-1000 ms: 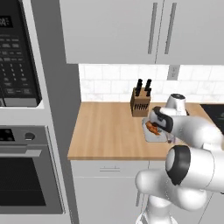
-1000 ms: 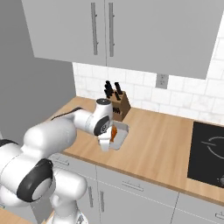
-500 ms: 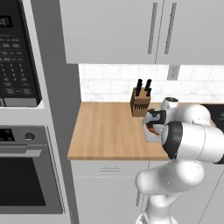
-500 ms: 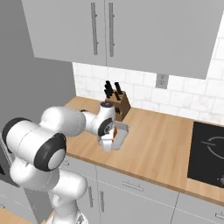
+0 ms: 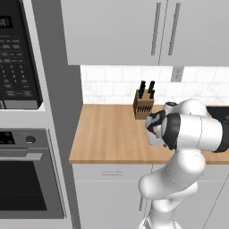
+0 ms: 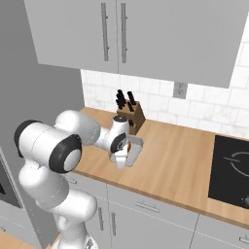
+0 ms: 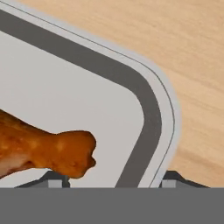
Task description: Take the meat container that has the chicken drumstick and place it on the second highest rack of the freezer. Then take the vegetable container that has the garlic and avocado and place it on the highest rack of the freezer.
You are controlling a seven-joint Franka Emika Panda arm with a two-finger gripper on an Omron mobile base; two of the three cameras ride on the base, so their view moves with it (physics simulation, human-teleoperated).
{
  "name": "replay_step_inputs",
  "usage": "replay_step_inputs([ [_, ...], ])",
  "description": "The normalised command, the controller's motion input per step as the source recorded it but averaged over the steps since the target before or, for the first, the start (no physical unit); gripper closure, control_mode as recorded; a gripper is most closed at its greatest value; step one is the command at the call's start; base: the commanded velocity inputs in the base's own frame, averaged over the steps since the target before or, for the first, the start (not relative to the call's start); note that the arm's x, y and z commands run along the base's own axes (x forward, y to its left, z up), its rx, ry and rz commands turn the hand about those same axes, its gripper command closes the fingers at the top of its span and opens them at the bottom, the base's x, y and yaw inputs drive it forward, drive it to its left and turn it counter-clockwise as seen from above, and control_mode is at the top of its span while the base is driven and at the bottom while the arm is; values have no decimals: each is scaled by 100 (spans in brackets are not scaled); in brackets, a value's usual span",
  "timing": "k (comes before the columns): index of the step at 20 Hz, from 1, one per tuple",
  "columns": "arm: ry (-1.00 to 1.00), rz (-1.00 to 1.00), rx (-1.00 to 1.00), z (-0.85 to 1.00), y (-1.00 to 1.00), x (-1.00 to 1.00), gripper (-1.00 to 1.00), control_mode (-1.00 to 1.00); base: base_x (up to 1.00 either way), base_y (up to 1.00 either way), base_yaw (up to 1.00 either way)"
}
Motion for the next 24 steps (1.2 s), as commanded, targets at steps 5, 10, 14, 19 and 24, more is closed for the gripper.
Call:
replay_step_inputs([
  [5,-3,0,0,2,0,-3,100,-100,0,0,0],
  [10,-10,3,0,46,8,-30,100,-100,0,0,0],
  [14,-18,2,0,97,22,-63,100,-100,0,0,0],
  [19,-25,0,0,100,20,-80,100,-100,0,0,0],
  [24,-9,-6,9,83,29,-86,100,-100,0,0,0],
])
